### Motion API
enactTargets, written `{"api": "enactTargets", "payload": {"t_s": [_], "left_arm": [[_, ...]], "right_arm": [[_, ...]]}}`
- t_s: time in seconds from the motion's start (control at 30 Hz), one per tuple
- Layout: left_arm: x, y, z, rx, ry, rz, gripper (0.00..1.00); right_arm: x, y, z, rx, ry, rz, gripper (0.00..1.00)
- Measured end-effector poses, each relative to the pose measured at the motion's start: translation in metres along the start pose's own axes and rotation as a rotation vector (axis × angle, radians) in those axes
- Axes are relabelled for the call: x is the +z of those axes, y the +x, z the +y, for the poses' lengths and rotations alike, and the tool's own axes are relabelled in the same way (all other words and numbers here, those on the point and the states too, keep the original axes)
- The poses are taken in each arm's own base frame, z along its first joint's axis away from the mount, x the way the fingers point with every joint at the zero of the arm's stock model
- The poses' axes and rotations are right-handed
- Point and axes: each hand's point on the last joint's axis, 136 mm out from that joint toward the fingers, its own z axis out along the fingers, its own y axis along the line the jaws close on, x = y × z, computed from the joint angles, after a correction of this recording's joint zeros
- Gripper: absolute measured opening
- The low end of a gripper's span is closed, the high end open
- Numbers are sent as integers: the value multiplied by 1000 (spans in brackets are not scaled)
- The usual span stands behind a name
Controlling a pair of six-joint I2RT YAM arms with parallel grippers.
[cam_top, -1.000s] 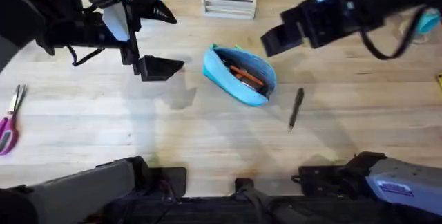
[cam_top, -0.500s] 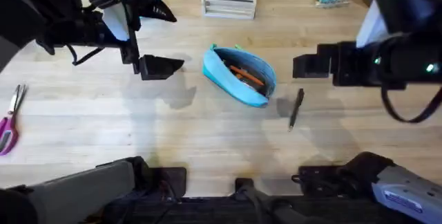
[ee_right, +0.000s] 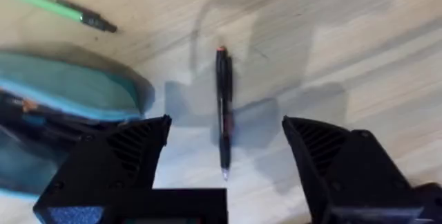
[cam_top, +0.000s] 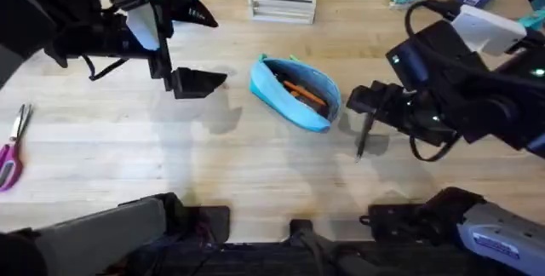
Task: Unzip the bag, pick up the pens from the table one at a time and place them inside, then zip the bag closed.
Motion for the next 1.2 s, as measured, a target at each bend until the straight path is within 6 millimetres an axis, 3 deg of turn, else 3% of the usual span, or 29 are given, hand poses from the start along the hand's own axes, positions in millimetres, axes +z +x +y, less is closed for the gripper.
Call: {"api": "enactTargets", "payload": {"t_s": [0.17,0.37,0.7,0.9,1.2], "left_arm": [[0,0,0,0,0,0,993],[0,0,0,0,0,0,993],[0,0,0,0,0,0,993],[0,0,0,0,0,0,993],[0,0,0,2,-1,0,994]], "right_arm": [[24,-1,11,37,22,7,997],[42,18,13,35,56,120,997],[45,33,17,73,26,205,997],[43,50,-2,120,106,276,998],[43,51,-1,138,105,278,998]]}}
